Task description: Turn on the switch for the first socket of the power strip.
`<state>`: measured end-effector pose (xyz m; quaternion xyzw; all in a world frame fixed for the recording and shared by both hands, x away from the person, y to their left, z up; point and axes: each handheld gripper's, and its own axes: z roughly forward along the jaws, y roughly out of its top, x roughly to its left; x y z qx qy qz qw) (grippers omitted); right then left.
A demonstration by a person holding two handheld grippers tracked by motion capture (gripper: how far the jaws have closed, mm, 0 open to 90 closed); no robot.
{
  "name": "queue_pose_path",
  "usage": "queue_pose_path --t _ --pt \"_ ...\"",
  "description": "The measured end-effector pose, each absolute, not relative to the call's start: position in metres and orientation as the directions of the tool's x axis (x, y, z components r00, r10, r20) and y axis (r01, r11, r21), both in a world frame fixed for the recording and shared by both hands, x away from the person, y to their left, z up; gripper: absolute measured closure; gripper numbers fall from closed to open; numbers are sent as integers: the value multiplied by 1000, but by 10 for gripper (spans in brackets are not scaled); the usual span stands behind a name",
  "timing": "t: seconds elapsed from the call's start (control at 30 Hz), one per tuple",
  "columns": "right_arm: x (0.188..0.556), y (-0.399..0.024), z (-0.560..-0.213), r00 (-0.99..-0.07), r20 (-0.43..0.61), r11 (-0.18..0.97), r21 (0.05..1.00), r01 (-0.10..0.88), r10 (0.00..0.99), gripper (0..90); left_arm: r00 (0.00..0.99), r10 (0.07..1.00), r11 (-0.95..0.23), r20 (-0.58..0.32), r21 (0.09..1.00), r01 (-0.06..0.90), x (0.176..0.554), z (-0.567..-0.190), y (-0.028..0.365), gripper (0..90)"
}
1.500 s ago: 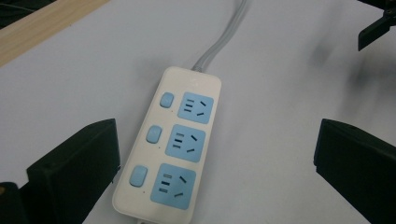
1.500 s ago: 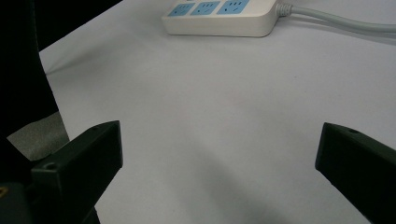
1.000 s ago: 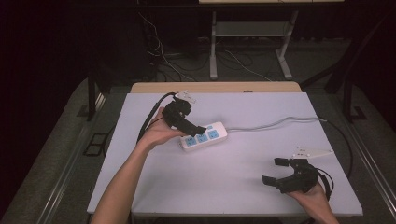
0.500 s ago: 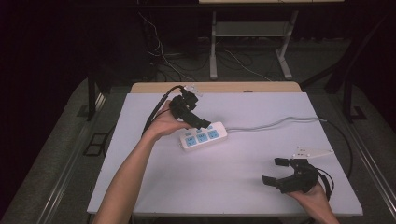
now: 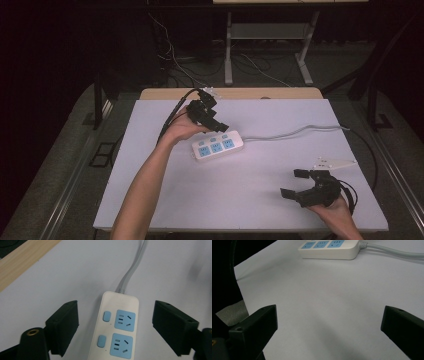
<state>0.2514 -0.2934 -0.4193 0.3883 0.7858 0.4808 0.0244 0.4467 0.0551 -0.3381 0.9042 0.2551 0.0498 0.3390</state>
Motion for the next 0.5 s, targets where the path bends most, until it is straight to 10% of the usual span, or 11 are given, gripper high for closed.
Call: queue_pose_path --t 0.5 --pt "251 -292 -419 -701 332 243 774 585 632 4 866 493 -643 -79 638 424 457 -356 46 452"
